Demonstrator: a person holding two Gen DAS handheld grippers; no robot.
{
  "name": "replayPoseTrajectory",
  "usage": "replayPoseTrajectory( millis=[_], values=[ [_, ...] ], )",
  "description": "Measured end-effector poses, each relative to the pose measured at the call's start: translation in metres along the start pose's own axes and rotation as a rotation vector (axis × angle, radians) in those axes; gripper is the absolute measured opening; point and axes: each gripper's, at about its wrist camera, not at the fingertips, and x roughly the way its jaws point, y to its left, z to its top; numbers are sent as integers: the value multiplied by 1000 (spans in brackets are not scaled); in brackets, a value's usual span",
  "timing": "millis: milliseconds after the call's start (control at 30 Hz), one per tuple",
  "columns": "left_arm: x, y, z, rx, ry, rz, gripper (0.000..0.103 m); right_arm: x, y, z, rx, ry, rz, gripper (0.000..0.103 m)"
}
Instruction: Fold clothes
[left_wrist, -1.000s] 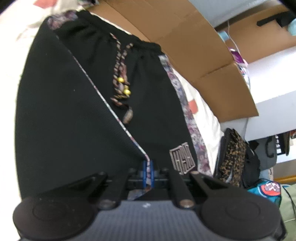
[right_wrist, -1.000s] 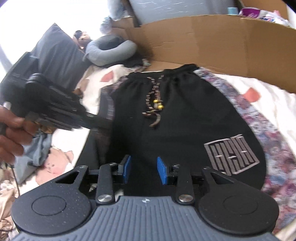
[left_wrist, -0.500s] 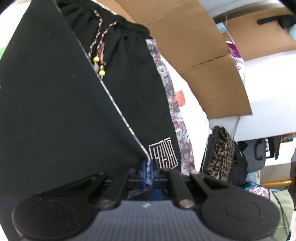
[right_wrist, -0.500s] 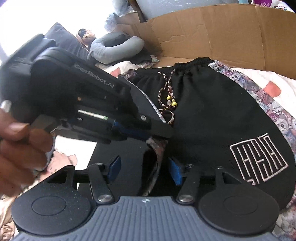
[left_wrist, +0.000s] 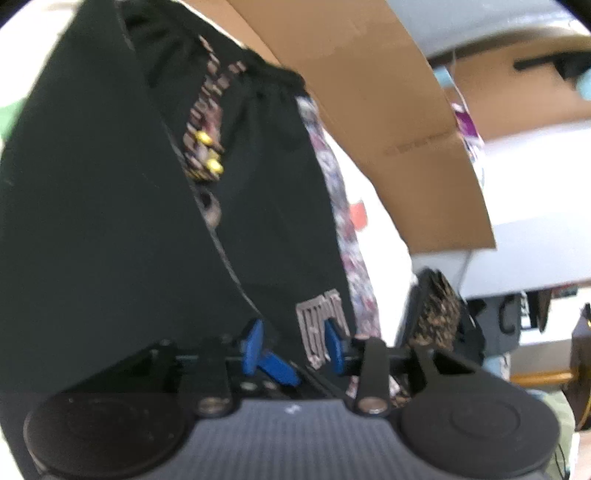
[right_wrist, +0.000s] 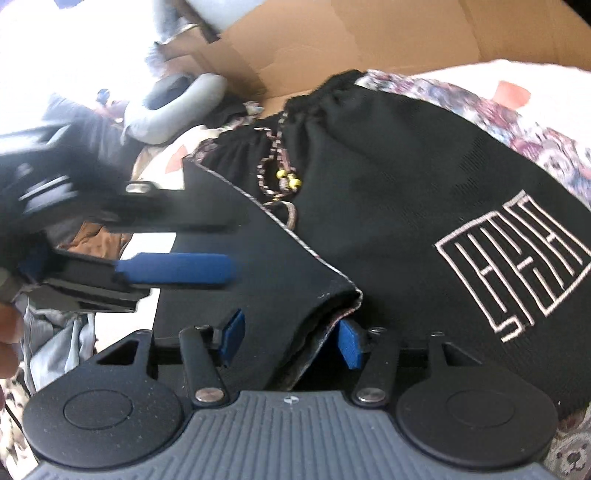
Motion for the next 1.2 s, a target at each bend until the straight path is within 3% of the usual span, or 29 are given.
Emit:
replayPoseTrajectory(
  millis=[67,167,267,367,567,900,1200],
  values=[
    [-10,9,4,-1,-35,39,46,3,-6,1,38,6,-2,53],
    [-19,24,8,-2,-58,99,47,8,-13,3,109,26,5,31],
    [-27,40,7,-1,-81,174,50,14,-17,5,147,45,11,28],
    [-34,53,2,11,-92,215,57,21,-19,6,167,63,2,2],
    [-44,72,-9,22,-100,267,60,1,-13,14,144,19,-6,1],
    [-42,78,-16,10,-84,267,63,-58,-10,33,118,-73,-41,1],
    [-30,73,-20,21,-48,246,63,-105,-38,42,246,-134,-97,1]
  ],
)
